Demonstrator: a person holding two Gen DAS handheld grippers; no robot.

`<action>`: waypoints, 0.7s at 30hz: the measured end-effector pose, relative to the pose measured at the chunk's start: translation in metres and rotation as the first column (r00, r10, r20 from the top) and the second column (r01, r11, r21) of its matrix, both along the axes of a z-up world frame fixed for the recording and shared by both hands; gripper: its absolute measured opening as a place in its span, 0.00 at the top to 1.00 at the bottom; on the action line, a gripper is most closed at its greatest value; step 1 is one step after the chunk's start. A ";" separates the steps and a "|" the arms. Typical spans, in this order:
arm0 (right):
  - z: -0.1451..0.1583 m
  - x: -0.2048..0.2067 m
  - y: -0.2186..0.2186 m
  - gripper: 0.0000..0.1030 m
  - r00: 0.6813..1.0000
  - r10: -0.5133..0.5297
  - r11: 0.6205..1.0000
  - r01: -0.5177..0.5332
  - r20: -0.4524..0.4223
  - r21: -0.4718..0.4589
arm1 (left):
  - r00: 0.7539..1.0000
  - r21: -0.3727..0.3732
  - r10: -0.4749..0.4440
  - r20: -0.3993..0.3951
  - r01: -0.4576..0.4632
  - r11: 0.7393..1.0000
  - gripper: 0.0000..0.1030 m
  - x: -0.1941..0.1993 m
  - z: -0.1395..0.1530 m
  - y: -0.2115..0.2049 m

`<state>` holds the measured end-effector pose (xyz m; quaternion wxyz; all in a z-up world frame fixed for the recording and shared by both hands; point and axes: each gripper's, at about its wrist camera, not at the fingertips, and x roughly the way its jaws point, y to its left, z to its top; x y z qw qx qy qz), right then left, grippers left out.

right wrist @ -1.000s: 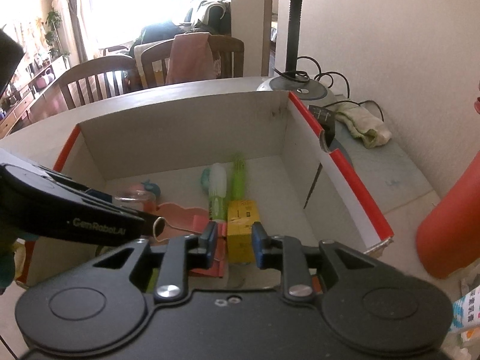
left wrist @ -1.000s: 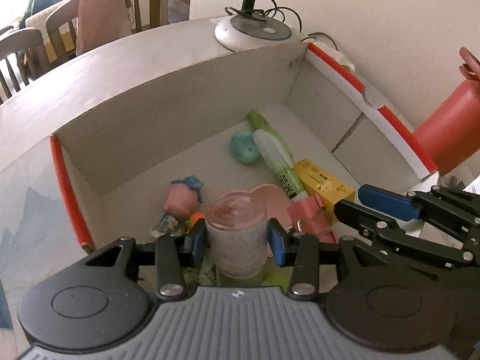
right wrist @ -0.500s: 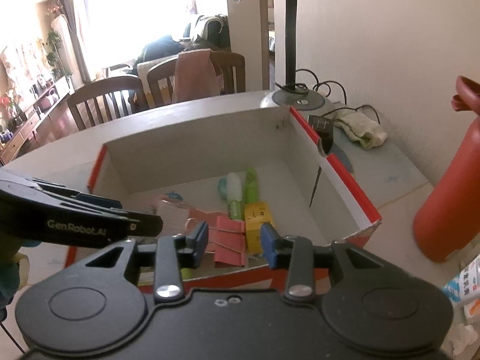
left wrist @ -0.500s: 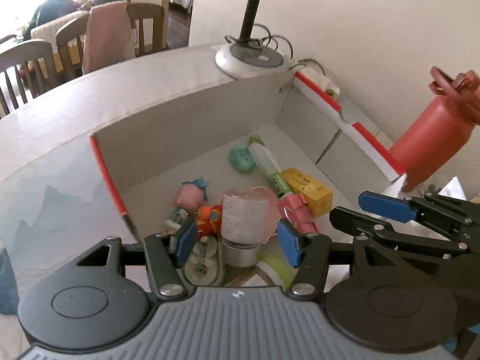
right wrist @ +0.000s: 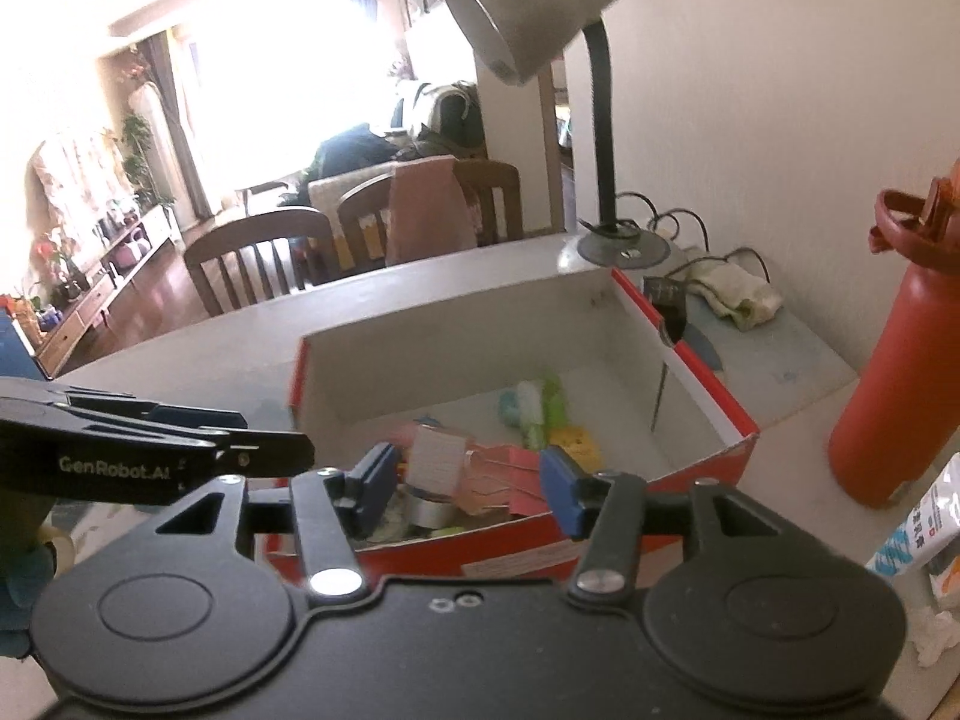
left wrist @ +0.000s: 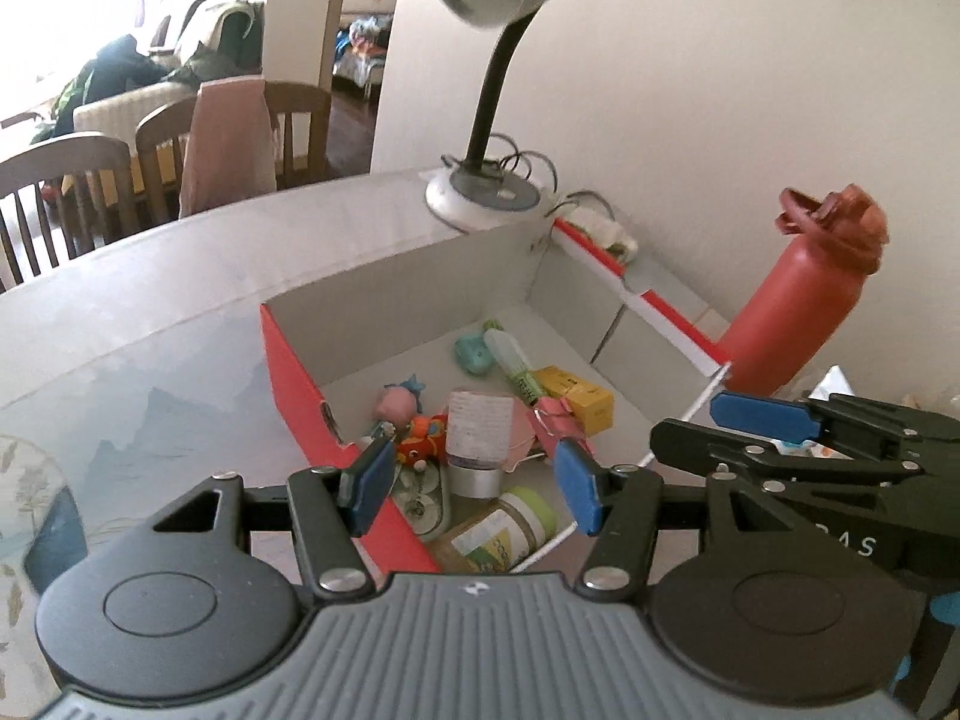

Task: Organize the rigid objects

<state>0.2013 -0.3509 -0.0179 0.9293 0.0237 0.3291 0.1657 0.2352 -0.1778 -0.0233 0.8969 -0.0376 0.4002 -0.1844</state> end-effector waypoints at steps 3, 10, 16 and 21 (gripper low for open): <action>0.006 -0.010 0.003 0.39 1.000 0.007 1.000 -0.007 0.017 0.018 | 1.000 -0.002 -0.007 0.031 0.007 1.000 0.40 -0.016 0.008 0.007; 0.012 -0.032 0.010 0.34 0.999 0.022 0.999 -0.024 0.033 0.041 | 0.995 -0.007 -0.016 0.097 0.017 1.000 0.33 -0.049 0.023 0.023; 0.018 -0.049 0.017 0.25 0.998 0.031 0.998 -0.034 0.061 0.047 | 0.993 -0.024 0.009 0.119 -0.006 1.000 0.22 -0.067 0.029 0.037; 0.024 -0.062 0.025 0.16 0.995 0.039 0.998 -0.043 0.096 0.037 | 0.993 -0.027 0.034 0.115 -0.031 0.999 0.14 -0.074 0.029 0.047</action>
